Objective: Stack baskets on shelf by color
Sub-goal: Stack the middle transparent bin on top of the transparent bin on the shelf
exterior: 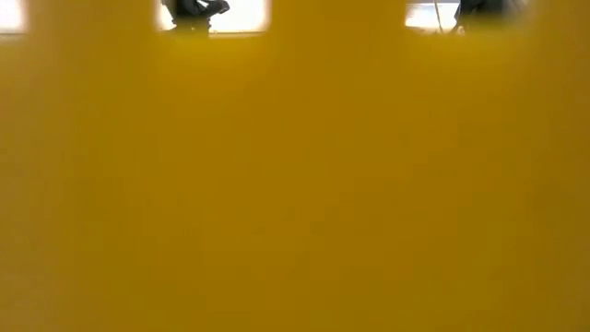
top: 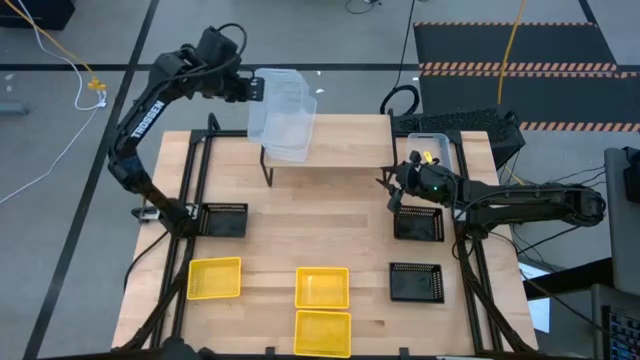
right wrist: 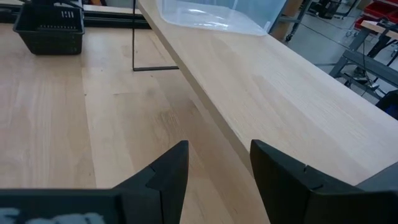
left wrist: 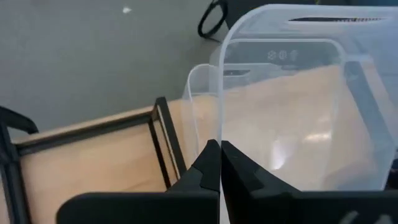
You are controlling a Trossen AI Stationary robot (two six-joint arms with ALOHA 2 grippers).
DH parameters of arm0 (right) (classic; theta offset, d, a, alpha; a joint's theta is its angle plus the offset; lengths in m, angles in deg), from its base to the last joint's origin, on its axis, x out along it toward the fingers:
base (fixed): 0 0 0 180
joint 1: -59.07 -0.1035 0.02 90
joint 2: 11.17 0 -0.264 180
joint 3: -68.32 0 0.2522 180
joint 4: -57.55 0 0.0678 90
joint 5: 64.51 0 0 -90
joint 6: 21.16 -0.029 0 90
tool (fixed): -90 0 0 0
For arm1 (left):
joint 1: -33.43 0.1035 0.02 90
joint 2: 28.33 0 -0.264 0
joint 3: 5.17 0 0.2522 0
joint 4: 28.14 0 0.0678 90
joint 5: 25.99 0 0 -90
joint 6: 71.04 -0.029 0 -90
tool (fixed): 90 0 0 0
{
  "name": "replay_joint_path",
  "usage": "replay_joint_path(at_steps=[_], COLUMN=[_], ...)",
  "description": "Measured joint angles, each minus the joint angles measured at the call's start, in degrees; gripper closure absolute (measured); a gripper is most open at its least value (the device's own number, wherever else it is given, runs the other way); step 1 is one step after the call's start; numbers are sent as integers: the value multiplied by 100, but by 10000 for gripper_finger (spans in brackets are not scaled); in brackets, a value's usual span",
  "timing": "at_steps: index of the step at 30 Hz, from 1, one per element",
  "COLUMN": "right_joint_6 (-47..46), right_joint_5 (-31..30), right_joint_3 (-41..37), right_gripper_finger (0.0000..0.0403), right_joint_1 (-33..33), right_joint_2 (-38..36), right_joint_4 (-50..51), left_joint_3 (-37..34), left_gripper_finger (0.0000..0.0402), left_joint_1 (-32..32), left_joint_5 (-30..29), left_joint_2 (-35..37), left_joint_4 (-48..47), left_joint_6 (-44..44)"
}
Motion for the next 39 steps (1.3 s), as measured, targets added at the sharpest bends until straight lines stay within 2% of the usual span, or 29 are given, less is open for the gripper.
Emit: replay_joint_path(at_steps=[7, 22, 28, 34, 37, 39], right_joint_6=[14, 24, 24, 22, 22, 22], right_joint_5=[2, 4, 7, 7, 7, 7], right_joint_3=[0, 0, 0, 0, 0, 0], right_gripper_finger=[234, 234, 234, 234, 234, 234], right_joint_1=[0, 0, 0, 0, 0, 1], right_joint_2=[0, 0, 0, 0, 0, 0], right_joint_4=[1, 11, 81, 103, 106, 124], left_joint_3=[-1, -7, -7, -7, -7, -7], left_gripper_finger=[401, 389, 365, 321, 299, 288], left_joint_1=[190, 246, 246, 246, 191, 83], left_joint_5=[559, 662, 698, 696, 823, 1053], left_joint_2=[-91, -352, -383, -383, -376, -322], left_joint_4=[-87, -435, -338, -241, 13, 207], left_joint_6=[120, 134, 136, -6, -435, -1095])
